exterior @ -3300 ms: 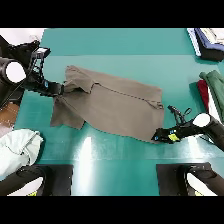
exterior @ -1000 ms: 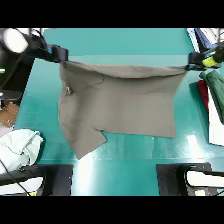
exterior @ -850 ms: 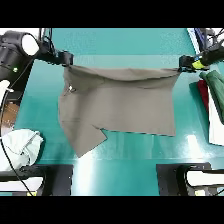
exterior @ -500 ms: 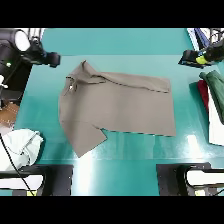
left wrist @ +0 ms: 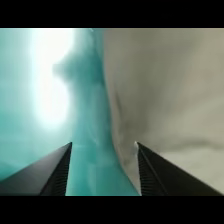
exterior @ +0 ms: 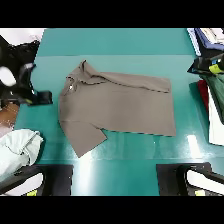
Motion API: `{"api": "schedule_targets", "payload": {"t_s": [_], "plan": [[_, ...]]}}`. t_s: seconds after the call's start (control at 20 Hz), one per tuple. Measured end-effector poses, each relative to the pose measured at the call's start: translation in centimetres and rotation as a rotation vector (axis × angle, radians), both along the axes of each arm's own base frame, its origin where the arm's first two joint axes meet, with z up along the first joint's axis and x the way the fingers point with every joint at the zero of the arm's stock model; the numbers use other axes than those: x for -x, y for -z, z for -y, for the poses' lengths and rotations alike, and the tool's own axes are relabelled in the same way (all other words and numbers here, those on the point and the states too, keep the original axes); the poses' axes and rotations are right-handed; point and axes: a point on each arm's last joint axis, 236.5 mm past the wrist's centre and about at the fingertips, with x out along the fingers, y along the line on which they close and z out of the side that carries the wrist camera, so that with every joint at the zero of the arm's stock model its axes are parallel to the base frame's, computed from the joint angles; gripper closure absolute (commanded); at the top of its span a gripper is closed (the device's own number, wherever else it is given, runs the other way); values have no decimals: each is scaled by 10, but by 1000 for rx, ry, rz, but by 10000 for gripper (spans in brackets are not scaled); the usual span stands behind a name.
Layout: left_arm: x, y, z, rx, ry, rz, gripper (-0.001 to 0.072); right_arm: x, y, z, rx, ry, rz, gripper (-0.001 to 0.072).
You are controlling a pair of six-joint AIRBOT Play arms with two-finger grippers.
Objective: Fold the shirts.
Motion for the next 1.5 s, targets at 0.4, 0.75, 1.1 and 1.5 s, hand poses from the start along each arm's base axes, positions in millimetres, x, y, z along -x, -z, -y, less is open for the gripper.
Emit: {"api": "schedule_targets", "payload": {"t_s": [0.4,0.75,1.1,1.5], "plan": [[49,73,33,165,-96,-75,218,37,23,-5,-4,10,-20,247],[43,76,50,245,-95,-63,676,54,27,-8,-7,-2,-56,257],[11,17,51,231,6,88,675,135,114,-1,-65,20,-379,257],[8,0,52,222,49,118,675,206,199,-36,-228,-7,-665,257]]}}
